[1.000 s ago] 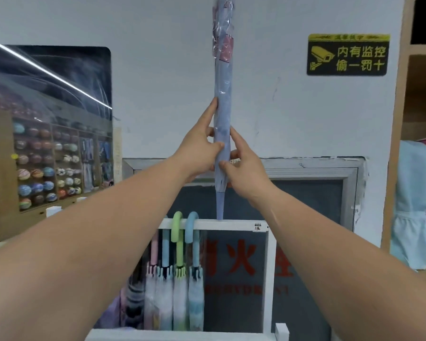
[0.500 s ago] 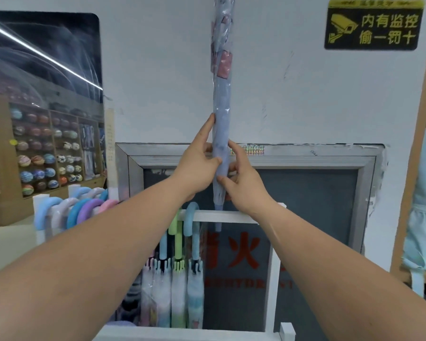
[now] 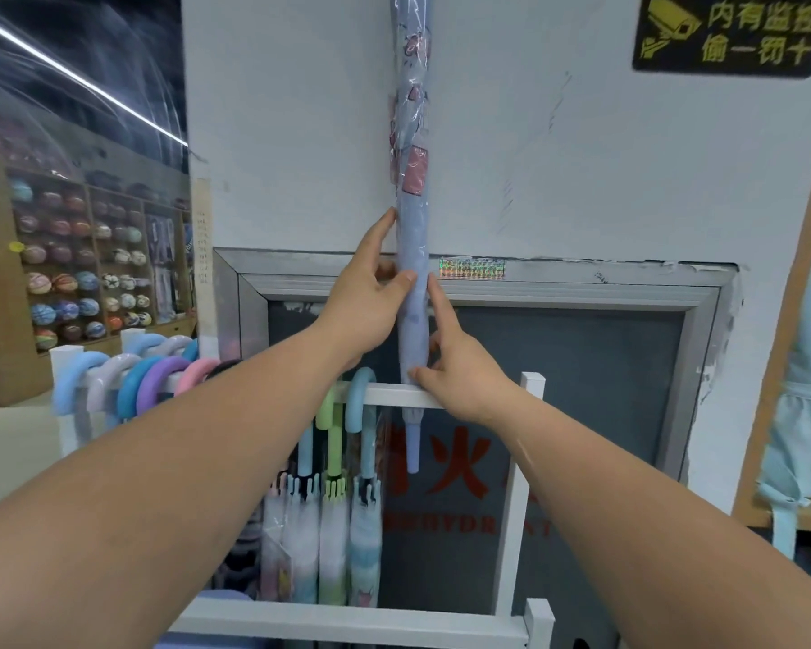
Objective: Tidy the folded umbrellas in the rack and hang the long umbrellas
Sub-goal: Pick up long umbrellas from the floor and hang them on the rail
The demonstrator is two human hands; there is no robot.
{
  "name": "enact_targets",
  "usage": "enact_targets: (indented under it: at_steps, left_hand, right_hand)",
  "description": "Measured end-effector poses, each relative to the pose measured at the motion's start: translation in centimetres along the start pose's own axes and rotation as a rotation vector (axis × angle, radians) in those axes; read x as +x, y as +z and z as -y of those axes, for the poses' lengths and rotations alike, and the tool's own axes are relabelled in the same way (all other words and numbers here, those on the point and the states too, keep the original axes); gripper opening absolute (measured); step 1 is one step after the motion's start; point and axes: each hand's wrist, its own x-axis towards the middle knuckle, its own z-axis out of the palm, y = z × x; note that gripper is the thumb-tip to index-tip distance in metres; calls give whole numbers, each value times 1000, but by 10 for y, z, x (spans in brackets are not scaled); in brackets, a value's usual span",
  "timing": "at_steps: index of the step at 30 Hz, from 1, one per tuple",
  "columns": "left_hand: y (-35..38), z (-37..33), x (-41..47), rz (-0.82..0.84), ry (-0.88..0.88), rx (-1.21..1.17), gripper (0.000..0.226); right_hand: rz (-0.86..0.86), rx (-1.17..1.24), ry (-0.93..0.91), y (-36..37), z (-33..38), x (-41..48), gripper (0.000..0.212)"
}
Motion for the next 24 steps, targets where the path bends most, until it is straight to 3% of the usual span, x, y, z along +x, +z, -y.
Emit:
enact_targets:
  at_steps: [5,8,12,20,24]
  left_hand:
    - [0,2,-2,26,-22,-51,69]
    - [-1,13,-15,70,-56,-28,76]
    - [0,26,-28,152,-43,137,91]
    - [-2,21,-31,274,-92,372,102]
    - [-4,22,-24,320,-134,304,80]
  right_hand:
    - [-15,81,-16,-6,-8,3,88]
    - [-90,370,41,-7,-13,5,67]
    - [-154,628,43,-5,-13,5,62]
    - [-156,414,25,-1,-15,7,65]
    - [-112,392,32,-1,-13,7,64]
